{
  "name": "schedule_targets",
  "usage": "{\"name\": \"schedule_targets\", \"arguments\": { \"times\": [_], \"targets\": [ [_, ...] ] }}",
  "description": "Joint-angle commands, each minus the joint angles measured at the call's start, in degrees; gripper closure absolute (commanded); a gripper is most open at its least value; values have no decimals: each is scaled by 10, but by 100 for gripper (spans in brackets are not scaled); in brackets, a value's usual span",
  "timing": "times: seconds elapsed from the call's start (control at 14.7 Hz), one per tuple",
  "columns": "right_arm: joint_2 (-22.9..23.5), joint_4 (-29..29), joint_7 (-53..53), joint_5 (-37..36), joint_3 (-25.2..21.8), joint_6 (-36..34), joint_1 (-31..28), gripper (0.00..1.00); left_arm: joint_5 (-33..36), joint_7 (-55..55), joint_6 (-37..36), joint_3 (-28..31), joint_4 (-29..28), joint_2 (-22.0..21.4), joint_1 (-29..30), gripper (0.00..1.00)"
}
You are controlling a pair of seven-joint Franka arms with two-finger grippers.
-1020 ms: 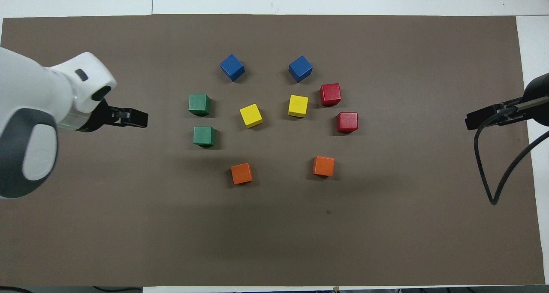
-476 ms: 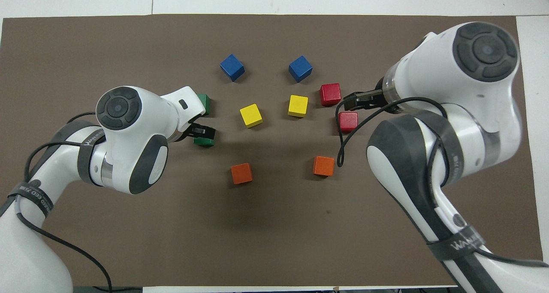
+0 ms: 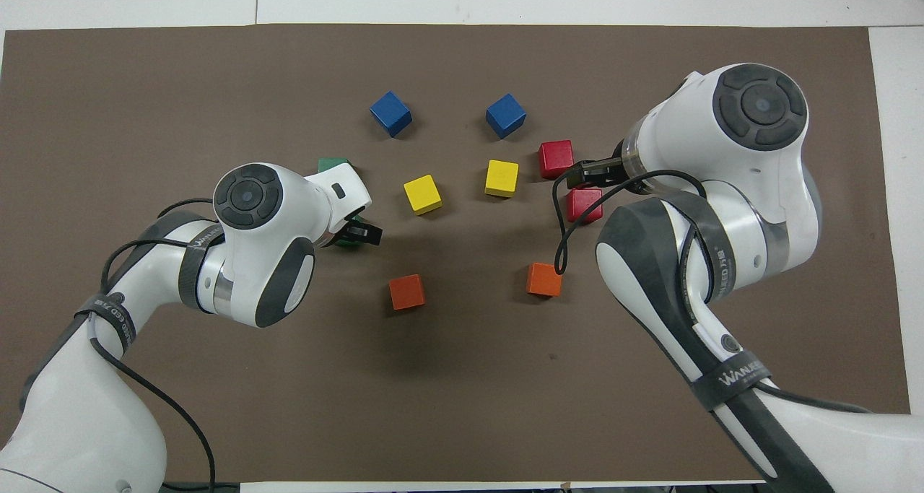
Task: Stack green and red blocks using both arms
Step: 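Grasp a green cube with the left gripper while the right gripper grasps red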
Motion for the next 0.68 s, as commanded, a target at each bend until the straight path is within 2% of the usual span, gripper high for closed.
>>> {"name": "schedule_targets", "arguments": {
  "times": [0.0,0.27,0.34,0.41,0.48,0.61],
  "targets": [
    [-5,-54,6,-4,2,59,3,3,-5,2,20,9,-6,3,-11,3],
    [-2,-76,-1,-7,2,82,2,3,-5,-1,40,9,-6,11,-13,12],
    [-4,-91,-7,-8,2,100,-3,3,-5,-1,40,10,-6,11,-14,25],
    [-5,-100,-10,-10,2,113,-4,3,-4,-1,39,11,-6,11,-14,65],
    [-5,-103,-10,-11,2,116,-4,3,-4,-1,38,11,-6,11,-14,100],
    [-2,-104,-9,-11,2,116,-4,3,-2,1,36,11,-1,11,-9,100]
  ]
}}
